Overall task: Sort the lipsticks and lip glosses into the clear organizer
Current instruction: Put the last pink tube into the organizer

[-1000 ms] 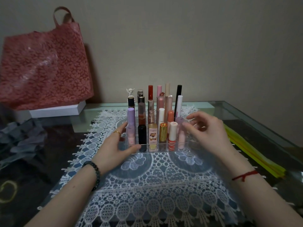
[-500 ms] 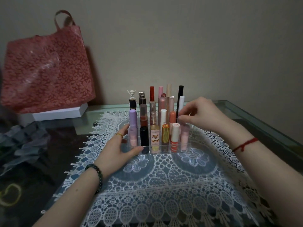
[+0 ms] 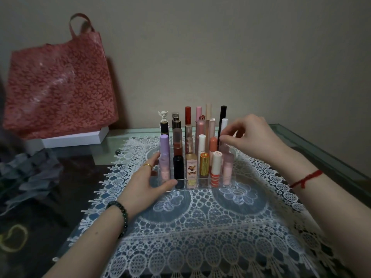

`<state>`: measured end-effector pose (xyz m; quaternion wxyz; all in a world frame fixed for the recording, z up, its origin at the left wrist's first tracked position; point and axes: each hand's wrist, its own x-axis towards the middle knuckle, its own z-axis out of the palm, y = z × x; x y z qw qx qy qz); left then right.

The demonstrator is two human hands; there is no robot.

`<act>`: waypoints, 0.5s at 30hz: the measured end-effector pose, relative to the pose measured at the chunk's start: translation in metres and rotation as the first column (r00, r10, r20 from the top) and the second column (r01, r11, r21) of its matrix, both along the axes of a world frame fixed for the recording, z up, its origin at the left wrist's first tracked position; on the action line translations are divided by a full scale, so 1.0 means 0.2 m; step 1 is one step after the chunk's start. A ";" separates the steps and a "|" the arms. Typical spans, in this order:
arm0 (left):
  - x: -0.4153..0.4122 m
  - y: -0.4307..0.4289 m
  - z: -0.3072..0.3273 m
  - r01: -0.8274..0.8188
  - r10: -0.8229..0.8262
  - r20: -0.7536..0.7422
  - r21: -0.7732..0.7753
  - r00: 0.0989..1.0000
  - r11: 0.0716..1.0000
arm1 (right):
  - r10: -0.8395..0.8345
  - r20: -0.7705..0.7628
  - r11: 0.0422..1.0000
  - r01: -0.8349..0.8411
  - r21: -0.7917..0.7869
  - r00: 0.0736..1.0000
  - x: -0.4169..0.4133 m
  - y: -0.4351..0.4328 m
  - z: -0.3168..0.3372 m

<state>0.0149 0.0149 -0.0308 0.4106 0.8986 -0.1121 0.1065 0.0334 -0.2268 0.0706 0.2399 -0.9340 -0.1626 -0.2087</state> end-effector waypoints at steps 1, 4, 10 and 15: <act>0.00 0.00 0.00 -0.001 0.001 0.003 0.001 1.000 1.000 | 0.023 0.020 1.000 -0.023 -0.001 1.000 -0.02 0.00 0.01; 0.00 0.00 -0.01 -0.004 0.004 0.010 0.008 1.000 1.000 | 0.114 -0.011 0.989 -0.115 -0.094 0.993 -0.09 0.02 0.02; 0.00 0.00 0.00 0.009 -0.009 0.011 -0.007 1.000 1.000 | 0.116 -0.060 0.971 -0.125 -0.205 0.992 -0.10 0.05 -0.05; 0.00 0.00 -0.01 0.000 0.000 0.016 0.012 1.000 1.000 | 0.118 -0.075 0.972 -0.130 -0.194 0.990 -0.09 0.05 -0.06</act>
